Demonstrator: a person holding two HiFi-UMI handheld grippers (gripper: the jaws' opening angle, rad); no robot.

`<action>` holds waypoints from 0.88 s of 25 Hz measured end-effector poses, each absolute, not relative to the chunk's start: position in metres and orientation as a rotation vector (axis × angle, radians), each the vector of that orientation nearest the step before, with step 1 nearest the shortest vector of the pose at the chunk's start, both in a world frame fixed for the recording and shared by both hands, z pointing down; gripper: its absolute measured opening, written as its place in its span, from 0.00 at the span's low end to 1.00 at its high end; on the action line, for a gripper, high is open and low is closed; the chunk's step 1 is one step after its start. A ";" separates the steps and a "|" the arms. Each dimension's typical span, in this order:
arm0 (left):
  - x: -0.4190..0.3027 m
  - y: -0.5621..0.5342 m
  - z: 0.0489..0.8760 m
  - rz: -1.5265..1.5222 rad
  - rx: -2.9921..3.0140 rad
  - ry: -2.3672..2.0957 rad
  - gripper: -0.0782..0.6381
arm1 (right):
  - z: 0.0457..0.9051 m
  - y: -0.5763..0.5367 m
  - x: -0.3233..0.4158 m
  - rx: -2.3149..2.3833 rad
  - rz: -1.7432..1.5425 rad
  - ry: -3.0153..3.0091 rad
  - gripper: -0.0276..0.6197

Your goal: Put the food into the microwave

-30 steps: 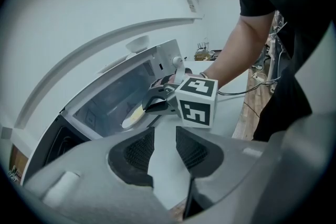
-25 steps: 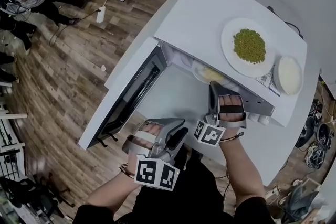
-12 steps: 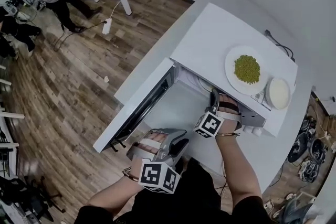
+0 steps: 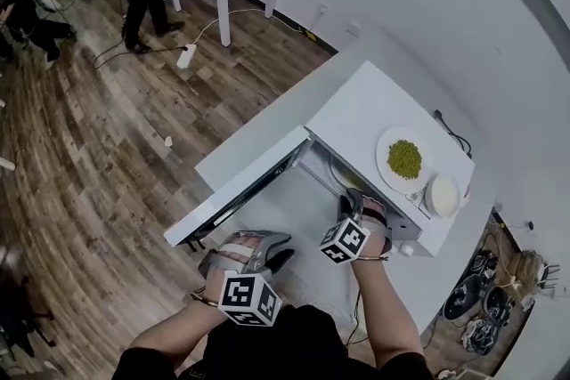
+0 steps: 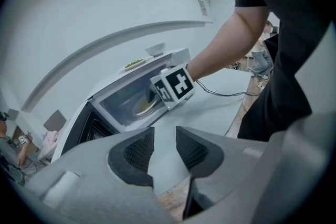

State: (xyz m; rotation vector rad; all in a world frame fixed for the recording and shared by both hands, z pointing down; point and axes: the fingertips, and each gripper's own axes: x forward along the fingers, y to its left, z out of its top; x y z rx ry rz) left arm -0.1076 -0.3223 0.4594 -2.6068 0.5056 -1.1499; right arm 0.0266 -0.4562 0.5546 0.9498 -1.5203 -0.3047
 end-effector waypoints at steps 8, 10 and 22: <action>-0.095 -0.296 0.438 -1.095 -2.584 0.630 0.27 | 0.478 -0.355 -0.014 0.994 -0.244 -1.904 0.19; -0.082 -0.283 0.425 -1.051 -2.582 0.663 0.26 | 0.454 -0.321 -0.011 1.037 -0.185 -2.033 0.18; 0.018 -0.146 0.354 -0.830 -2.677 0.764 0.20 | 0.347 -0.139 0.071 1.217 -0.163 -2.363 0.15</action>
